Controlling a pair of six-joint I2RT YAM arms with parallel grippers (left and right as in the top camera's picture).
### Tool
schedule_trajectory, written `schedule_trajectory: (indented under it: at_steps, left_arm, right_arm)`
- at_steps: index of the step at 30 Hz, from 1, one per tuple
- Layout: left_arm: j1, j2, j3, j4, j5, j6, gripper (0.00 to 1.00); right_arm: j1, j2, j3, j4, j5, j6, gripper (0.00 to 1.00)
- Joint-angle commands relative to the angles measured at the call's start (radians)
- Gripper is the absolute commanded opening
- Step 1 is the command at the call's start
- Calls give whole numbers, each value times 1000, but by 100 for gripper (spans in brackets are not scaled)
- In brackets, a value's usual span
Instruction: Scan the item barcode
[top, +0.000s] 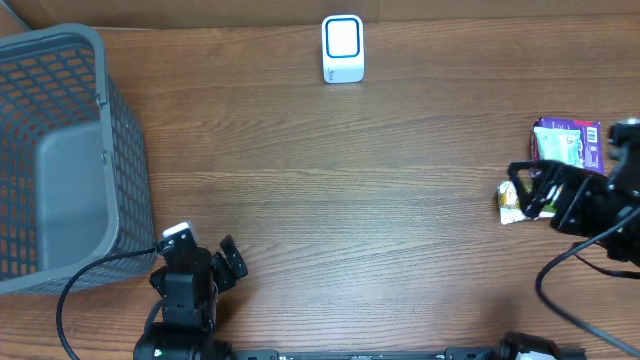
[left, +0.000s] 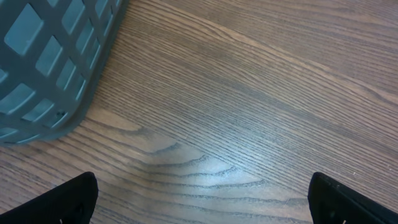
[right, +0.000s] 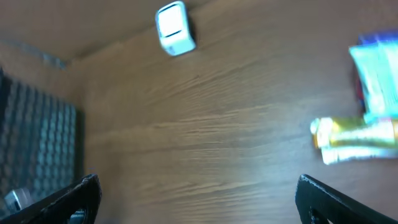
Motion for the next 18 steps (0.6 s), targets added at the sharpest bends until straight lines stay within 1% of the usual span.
schedule_trajectory:
  at_steps: [1, 4, 8, 12, 18]
  left_arm:
    - [-2, -5, 1, 3, -13, -17, 99]
    - [-2, -5, 1, 3, -13, -17, 99]
    - [-2, -5, 1, 3, -13, -17, 100]
    - [-2, -5, 1, 3, -13, -17, 99]
    - [-2, -5, 1, 3, -13, -17, 99]
  right_arm:
    - [68, -6, 6, 33, 12, -162, 100]
    - [122, -11, -6, 89, 43, -216, 100]
    - [186, -77, -94, 254, 136, -237, 100]
    - [198, -195, -251, 422, 209, -237, 100]
    - [206, -422, -578, 683, 256, -227, 100]
